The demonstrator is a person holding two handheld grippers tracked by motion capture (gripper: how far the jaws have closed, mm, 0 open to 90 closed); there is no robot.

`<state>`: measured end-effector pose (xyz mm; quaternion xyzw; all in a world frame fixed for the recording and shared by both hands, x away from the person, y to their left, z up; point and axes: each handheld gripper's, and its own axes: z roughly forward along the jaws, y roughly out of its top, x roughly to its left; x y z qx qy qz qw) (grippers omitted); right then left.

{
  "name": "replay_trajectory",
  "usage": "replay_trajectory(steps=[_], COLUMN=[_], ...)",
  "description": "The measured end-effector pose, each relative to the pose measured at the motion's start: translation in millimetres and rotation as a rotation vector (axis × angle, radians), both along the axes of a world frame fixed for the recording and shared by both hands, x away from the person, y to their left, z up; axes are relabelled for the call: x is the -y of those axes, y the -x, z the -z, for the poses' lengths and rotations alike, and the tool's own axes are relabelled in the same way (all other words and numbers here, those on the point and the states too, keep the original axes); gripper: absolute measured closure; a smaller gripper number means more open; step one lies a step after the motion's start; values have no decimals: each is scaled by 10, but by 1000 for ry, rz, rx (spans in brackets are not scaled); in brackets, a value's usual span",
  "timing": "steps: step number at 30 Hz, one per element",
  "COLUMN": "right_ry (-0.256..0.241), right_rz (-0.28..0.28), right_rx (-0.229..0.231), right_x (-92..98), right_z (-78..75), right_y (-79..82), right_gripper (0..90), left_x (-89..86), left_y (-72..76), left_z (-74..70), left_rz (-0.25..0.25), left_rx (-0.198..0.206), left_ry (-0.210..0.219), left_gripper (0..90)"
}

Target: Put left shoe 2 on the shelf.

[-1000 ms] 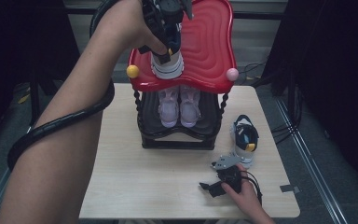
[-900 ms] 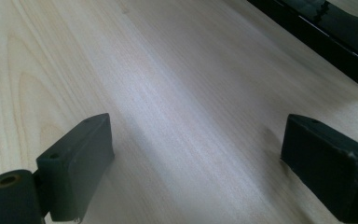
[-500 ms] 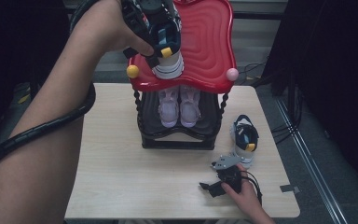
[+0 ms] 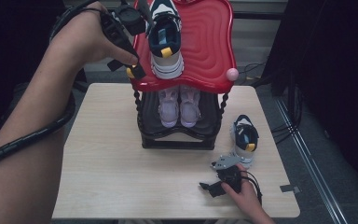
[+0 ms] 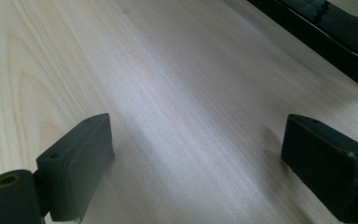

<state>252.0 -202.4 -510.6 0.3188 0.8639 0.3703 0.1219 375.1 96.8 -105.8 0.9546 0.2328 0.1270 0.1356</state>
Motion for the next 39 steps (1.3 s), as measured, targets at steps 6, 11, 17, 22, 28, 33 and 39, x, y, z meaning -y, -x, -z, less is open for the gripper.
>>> replay_trajectory(steps=[6,11,17,22,28,33,39], right_ry=[-3,-2,-3,-3,-3,-2,-3], right_rz=[1,2,2,2,3,3,2], right_rx=[-4,-3,-4,-4,-4,-3,-4], right_x=[-3,-2,-3,-3,-3,-2,-3], right_z=[0,0,0,0,0,-1,0], right_y=[1,1,1,1,2,1,1], right_gripper=[84,84,84,84,84,84,84], left_x=[-140,-262,-409,-514,-632,-719,-803], left_y=[17,41,74,106,143,163,182], left_z=[84,136,230,312,442,557,727], left_rz=[-17,-42,-74,-74,-87,-97,-103], left_rx=[-23,-46,-79,-96,-122,-135,-162], left_ry=[13,12,14,18,17,32,33], left_gripper=[212,197,183,175,171,171,172])
